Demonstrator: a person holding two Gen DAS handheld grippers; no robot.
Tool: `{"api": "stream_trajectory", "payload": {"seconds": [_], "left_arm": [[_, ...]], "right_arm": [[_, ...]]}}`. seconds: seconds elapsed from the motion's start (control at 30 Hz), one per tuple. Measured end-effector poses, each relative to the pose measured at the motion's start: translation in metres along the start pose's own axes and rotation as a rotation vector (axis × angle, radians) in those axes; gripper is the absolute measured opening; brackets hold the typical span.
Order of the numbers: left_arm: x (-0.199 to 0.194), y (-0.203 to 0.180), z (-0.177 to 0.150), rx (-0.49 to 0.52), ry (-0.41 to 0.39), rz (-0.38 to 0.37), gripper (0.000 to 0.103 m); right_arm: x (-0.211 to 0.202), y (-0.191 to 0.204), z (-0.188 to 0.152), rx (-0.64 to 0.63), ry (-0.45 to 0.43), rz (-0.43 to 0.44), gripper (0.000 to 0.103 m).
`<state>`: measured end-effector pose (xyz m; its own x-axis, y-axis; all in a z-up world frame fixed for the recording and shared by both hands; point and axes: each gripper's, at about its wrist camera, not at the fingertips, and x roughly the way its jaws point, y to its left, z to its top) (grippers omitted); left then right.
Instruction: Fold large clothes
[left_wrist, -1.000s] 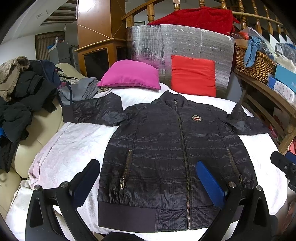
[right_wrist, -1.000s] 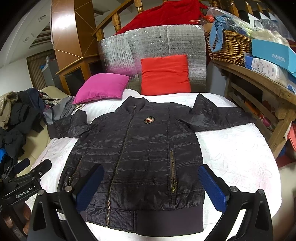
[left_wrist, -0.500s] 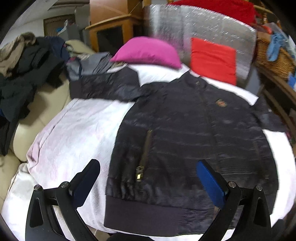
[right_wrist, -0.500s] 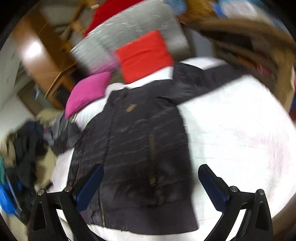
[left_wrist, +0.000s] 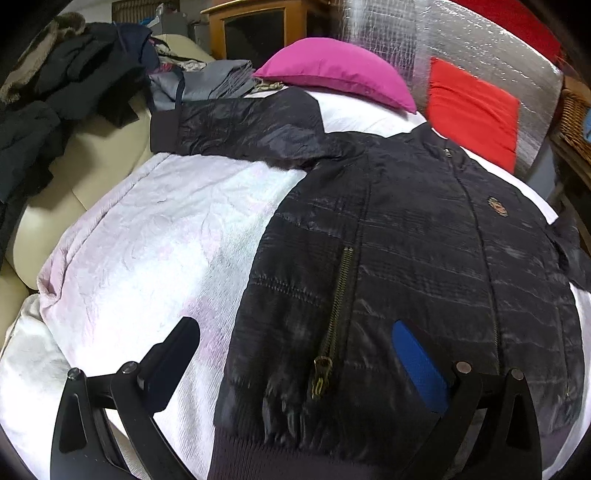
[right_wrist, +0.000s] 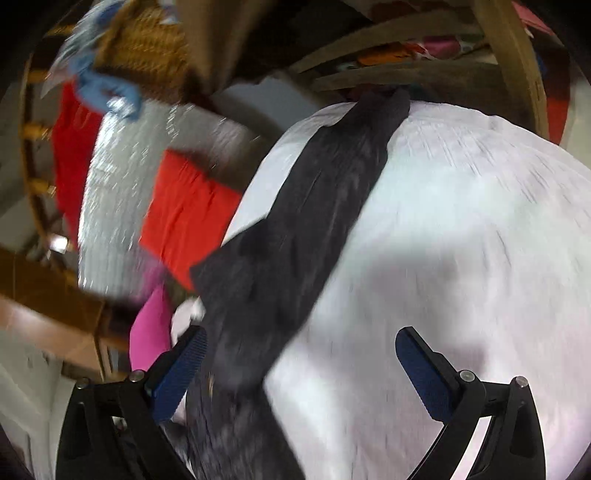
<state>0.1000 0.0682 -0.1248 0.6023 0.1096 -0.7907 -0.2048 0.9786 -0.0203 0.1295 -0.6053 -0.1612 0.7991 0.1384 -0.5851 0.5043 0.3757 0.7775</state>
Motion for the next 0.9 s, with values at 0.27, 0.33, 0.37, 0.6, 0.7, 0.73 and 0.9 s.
{"api": "stream_trajectory", "payload": {"seconds": [0.27, 0.33, 0.37, 0.6, 0.7, 0.73, 0.9], "left_arm": [[0.022, 0.003, 0.006, -0.018, 0.017, 0.019, 0.103], [0.025, 0.003, 0.006, -0.019, 0.019, 0.020, 0.103], [0.027, 0.004, 0.006, -0.021, 0.021, 0.017, 0.103], [0.028, 0.018, 0.005, -0.040, 0.007, -0.010, 0.103], [0.024, 0.026, 0.004, -0.054, -0.009, -0.025, 0.103], [0.023, 0.029, 0.004, -0.058, -0.014, -0.029, 0.103], [0.018, 0.045, 0.002, -0.089, -0.030, -0.045, 0.103]], "right_arm": [[0.069, 0.000, 0.055, 0.063, 0.001, -0.066, 0.071], [0.080, -0.001, 0.061, 0.056, 0.007, -0.114, 0.047], [0.084, 0.002, 0.064, 0.039, 0.010, -0.165, 0.026], [0.042, 0.108, 0.052, -0.324, -0.151, -0.238, 0.010], [0.019, 0.177, 0.025, -0.503, -0.234, -0.218, 0.010], [0.010, 0.208, 0.009, -0.579, -0.263, -0.193, 0.010], [-0.013, 0.332, -0.104, -0.935, -0.328, -0.039, 0.010]]}}
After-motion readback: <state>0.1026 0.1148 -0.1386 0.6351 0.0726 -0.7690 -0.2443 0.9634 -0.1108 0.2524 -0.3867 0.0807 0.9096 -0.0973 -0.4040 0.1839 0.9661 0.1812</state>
